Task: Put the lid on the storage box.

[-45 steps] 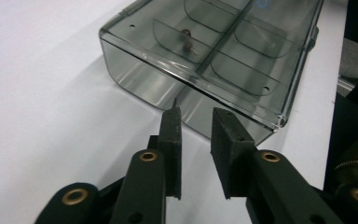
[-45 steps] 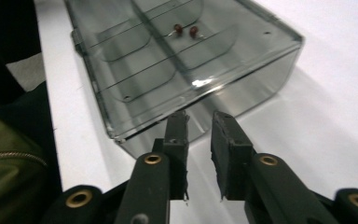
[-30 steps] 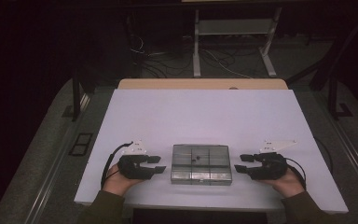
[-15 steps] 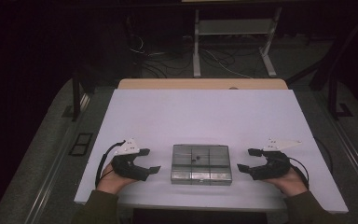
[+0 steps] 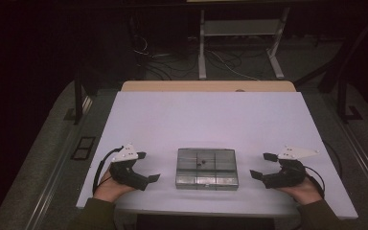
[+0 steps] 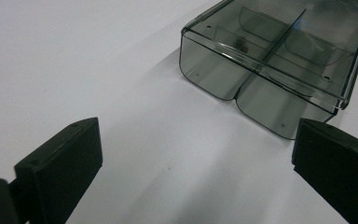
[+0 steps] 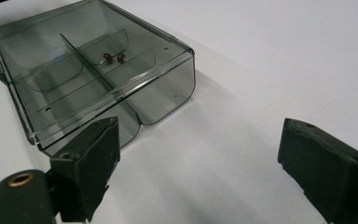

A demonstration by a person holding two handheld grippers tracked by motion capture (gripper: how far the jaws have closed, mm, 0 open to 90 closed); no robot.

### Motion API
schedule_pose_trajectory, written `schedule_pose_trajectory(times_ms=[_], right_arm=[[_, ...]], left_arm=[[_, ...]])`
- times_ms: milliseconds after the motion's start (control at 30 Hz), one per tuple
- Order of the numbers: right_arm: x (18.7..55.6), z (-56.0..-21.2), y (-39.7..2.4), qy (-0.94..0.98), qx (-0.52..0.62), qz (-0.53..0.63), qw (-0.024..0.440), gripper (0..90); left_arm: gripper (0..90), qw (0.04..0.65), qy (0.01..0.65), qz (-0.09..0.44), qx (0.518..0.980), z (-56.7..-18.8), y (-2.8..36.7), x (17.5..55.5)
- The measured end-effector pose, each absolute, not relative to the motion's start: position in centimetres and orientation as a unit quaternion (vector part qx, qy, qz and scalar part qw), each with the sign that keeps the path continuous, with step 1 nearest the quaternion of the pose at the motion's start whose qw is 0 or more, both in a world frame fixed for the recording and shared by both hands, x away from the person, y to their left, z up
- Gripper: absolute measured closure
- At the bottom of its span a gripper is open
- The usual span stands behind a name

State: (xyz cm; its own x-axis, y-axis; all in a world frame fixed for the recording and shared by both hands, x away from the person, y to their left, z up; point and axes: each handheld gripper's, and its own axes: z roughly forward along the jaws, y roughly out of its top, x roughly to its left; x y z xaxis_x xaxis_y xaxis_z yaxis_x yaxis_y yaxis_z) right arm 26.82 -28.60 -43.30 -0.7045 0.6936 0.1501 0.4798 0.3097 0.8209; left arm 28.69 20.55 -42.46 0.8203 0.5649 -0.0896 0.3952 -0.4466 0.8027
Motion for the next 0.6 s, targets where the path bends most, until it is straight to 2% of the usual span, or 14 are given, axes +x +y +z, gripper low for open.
schedule_pose_trajectory(times_ms=[600], right_arm=[[26.2, -43.8, -29.9, 0.796, 0.375, 0.458, 0.125, 12.4]], left_arm=[[0.0, 0.448, 0.288, 0.104, 0.840, -42.6, 20.5, 28.5]])
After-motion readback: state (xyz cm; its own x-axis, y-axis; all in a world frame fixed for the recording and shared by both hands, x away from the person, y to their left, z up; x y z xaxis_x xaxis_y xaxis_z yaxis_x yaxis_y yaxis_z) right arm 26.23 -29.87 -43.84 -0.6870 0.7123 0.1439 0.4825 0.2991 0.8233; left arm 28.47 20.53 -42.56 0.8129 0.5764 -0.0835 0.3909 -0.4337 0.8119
